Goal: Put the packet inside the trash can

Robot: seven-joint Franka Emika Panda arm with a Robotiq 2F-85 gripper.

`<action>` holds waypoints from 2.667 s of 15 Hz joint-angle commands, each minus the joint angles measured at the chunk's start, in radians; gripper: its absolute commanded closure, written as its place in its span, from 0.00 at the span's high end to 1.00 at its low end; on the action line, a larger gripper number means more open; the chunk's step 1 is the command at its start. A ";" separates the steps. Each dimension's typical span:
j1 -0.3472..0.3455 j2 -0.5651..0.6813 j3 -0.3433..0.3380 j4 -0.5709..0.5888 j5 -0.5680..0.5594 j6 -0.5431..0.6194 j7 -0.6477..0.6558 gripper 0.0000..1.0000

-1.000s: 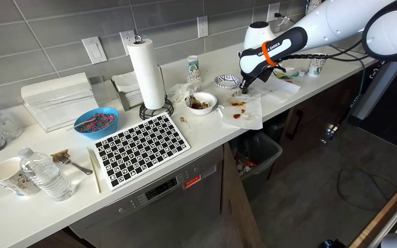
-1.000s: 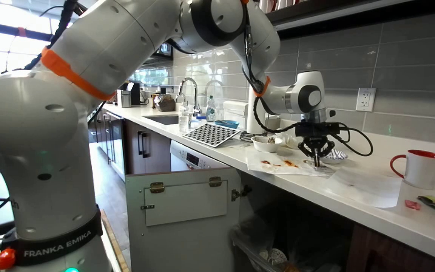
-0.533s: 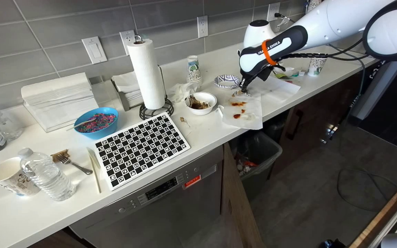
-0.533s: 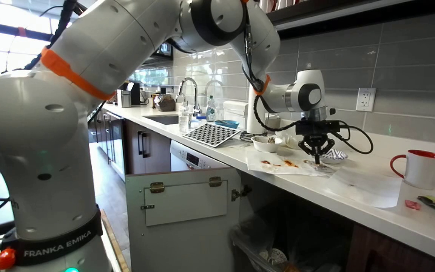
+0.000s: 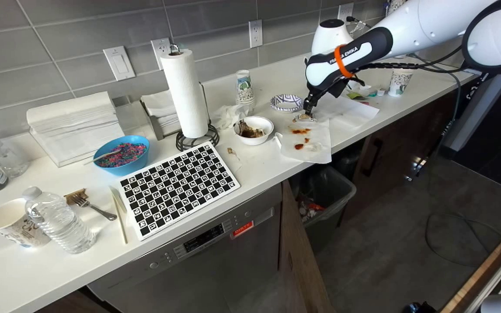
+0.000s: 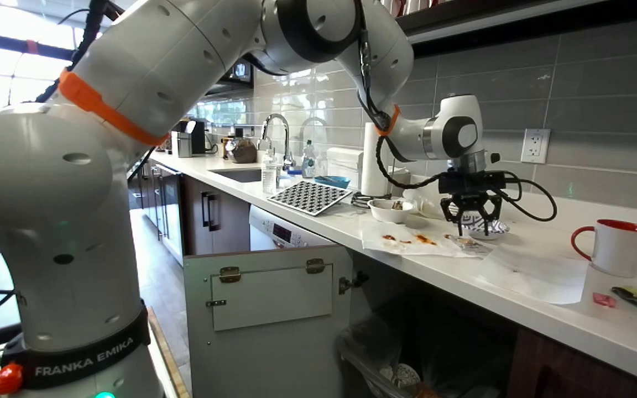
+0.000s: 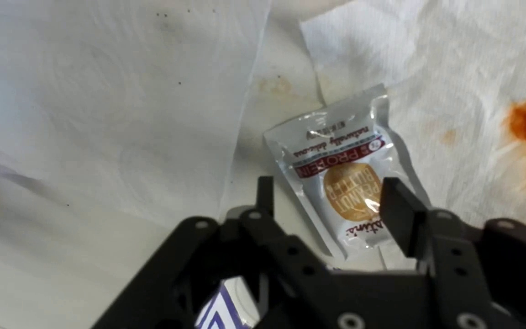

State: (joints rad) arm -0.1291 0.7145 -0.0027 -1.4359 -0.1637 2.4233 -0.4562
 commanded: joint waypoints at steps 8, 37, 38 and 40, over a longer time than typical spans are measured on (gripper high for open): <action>-0.028 0.064 0.005 0.051 0.018 -0.014 0.019 0.34; -0.027 0.061 0.004 0.060 0.055 0.002 0.123 0.56; -0.031 0.068 0.006 0.067 0.061 -0.001 0.127 0.56; -0.038 0.081 0.009 0.078 0.074 -0.001 0.138 0.42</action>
State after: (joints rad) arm -0.1571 0.7768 0.0028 -1.3711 -0.1204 2.4233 -0.3365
